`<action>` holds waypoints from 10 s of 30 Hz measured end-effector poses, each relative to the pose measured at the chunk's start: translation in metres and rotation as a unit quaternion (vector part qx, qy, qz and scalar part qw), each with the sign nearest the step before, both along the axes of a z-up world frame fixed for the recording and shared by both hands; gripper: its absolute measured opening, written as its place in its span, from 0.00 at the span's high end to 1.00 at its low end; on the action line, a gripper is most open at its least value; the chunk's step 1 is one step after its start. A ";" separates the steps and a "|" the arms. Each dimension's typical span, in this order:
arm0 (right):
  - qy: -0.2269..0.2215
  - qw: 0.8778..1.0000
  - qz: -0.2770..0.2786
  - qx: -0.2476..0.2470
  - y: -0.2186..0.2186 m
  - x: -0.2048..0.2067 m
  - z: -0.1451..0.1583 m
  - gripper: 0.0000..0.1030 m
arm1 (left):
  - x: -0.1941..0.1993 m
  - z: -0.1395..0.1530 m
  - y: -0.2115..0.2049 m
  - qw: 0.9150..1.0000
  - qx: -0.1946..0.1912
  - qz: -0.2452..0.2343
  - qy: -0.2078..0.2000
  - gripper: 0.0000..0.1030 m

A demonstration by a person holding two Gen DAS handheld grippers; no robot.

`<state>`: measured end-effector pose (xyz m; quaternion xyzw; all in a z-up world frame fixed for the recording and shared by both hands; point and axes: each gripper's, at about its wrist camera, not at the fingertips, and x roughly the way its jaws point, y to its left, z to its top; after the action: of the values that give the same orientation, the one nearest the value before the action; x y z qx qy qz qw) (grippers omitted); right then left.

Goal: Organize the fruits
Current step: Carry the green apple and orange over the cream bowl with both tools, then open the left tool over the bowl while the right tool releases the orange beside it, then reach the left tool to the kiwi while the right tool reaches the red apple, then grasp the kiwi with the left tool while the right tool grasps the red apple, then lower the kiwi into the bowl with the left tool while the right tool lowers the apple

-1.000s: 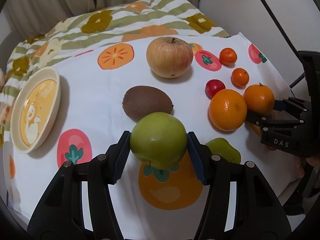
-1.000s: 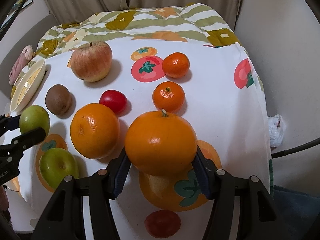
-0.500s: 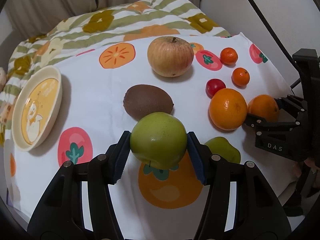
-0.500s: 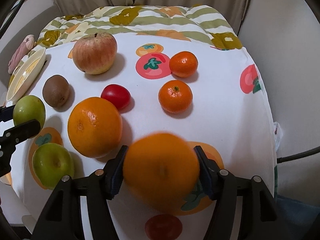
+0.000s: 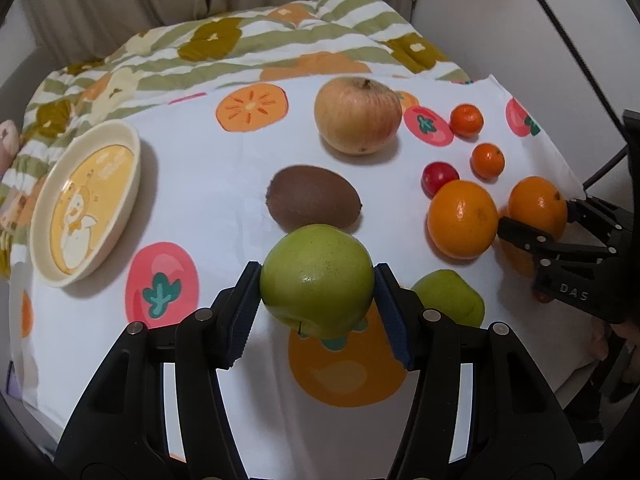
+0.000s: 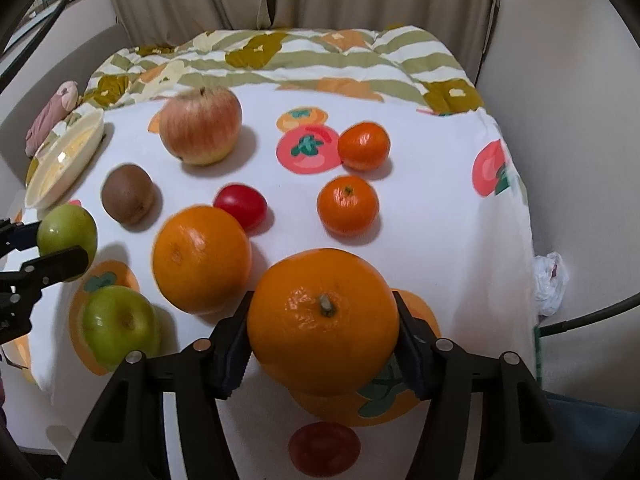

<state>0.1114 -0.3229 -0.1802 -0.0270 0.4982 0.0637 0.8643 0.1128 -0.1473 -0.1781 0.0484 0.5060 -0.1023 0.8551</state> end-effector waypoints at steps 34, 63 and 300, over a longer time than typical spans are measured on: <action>-0.037 0.996 0.010 0.082 0.263 0.081 0.082 0.44 | 0.096 0.069 0.256 0.997 0.006 -0.008 -0.073 0.41; -0.008 0.995 -0.075 0.069 0.303 0.112 0.047 0.44 | 0.146 0.021 0.277 0.993 -0.013 -0.100 -0.061 0.00; 0.017 0.992 0.066 0.104 0.316 0.082 0.024 0.33 | 0.085 -0.009 0.284 0.994 0.016 -0.101 -0.034 0.00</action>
<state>0.1938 -0.0070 -0.1562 0.0315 0.5009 0.1726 0.8475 0.1977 0.1372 -0.1867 0.1167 0.4704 -0.1786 0.8563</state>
